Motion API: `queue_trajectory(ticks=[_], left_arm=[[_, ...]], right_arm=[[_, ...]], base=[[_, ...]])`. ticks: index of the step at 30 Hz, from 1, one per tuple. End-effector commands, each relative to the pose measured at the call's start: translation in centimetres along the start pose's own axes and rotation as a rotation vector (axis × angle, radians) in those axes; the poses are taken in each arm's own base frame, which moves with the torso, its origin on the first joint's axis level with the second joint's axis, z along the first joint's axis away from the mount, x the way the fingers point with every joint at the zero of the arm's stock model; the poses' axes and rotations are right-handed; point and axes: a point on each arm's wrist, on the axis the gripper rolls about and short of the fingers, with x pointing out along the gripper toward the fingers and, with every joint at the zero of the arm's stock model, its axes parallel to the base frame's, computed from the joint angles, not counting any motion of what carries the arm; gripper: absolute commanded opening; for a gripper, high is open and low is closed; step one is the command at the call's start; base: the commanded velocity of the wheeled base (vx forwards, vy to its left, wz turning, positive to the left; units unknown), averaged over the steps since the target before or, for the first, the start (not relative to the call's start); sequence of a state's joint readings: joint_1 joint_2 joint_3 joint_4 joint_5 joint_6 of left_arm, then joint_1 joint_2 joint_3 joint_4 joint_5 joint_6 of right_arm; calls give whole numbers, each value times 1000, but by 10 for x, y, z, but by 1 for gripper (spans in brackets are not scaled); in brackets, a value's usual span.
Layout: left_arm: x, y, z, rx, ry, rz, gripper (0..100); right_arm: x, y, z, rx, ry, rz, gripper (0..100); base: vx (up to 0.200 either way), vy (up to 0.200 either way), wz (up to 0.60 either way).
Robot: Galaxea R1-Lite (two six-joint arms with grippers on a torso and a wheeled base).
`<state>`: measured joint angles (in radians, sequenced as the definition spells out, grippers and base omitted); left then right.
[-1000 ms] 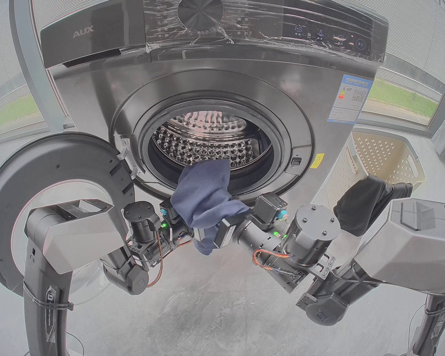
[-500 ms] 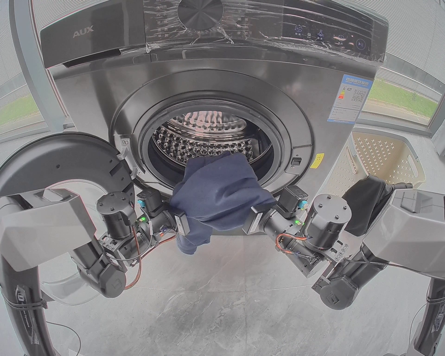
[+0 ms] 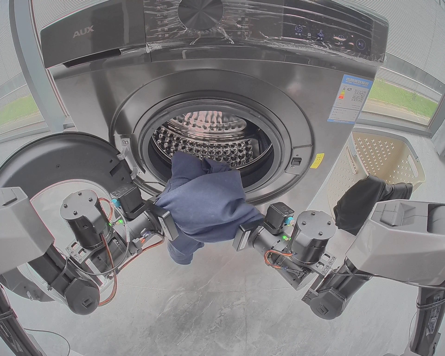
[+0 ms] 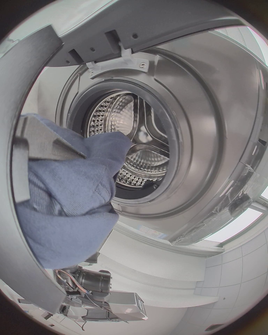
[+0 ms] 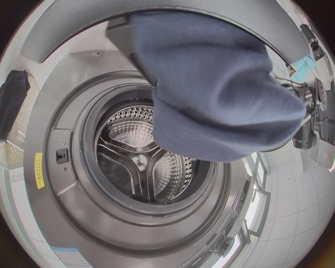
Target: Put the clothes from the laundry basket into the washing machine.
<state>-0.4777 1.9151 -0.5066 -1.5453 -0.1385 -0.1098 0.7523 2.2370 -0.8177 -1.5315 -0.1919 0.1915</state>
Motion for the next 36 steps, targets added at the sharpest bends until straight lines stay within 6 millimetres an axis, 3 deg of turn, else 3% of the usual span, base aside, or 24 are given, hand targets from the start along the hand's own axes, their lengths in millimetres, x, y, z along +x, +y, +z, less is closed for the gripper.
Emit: queue_trajectory(ticks=[1, 3, 11, 16, 27, 36], left_arm=[[-4, -5, 11, 1, -37, -12, 0], [-5, -5, 12, 0, -35, -11, 0], [-7, -1, 13, 1, -44, 50, 0], [-13, -2, 14, -4, -38, 69, 0], [-41, -5, 5, -17, 43, 69, 0], [-46, -2, -5, -17, 92, 86, 0]], right_arm=[[-2, 4, -3, 0, 9, 12, 100], [-11, 4, -6, -7, 41, 13, 100], [-87, 12, -17, -94, 278, 130, 100], [-120, 10, -9, -96, 331, 148, 100], [-121, -23, 24, -83, 227, 20, 100], [-117, -33, 21, -82, 237, -20, 100]], base=[[0, 0, 0], [0, 0, 0], [0, 0, 0], [0, 0, 0], [0, 0, 0], [0, 0, 0]])
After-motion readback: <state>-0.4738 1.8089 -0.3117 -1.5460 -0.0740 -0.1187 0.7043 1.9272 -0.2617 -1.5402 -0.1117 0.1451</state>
